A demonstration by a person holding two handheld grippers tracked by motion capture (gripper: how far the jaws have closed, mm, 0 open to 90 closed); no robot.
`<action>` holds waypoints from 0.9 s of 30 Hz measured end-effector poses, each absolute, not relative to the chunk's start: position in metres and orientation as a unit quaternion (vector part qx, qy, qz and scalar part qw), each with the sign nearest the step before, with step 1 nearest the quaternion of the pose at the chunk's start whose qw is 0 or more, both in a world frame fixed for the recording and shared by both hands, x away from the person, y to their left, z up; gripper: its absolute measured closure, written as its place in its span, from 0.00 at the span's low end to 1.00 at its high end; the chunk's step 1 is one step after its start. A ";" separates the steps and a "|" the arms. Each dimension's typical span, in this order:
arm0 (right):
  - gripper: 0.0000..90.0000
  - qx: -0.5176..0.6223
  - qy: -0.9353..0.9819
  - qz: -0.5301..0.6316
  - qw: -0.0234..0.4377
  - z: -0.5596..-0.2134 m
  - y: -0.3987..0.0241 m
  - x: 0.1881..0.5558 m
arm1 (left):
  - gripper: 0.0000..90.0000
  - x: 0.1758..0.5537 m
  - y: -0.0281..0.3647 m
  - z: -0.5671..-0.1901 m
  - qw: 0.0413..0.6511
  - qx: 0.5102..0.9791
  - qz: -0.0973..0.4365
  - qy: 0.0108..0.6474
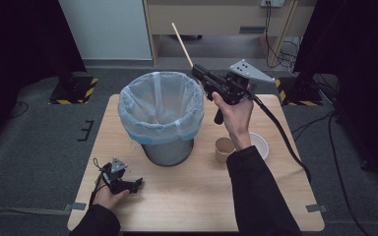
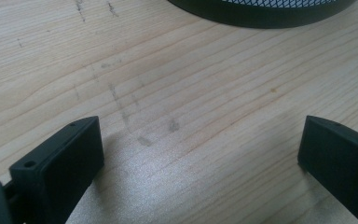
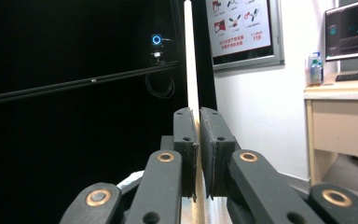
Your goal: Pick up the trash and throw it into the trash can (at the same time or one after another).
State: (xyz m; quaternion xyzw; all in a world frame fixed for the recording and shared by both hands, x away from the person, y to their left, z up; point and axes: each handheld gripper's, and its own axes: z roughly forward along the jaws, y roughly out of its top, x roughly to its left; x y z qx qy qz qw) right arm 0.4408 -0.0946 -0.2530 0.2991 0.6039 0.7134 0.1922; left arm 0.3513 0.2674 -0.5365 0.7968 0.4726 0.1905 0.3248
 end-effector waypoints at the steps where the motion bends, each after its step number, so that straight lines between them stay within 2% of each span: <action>1: 0.95 0.301 0.605 0.713 0.190 -0.254 -0.093 0.442 | 0.00 0.351 0.267 -0.536 0.325 0.797 0.190 0.473; 27: 0.95 0.307 0.599 0.716 0.185 -0.282 -0.057 0.464 | 0.00 0.351 0.267 -0.536 0.325 0.797 0.190 0.472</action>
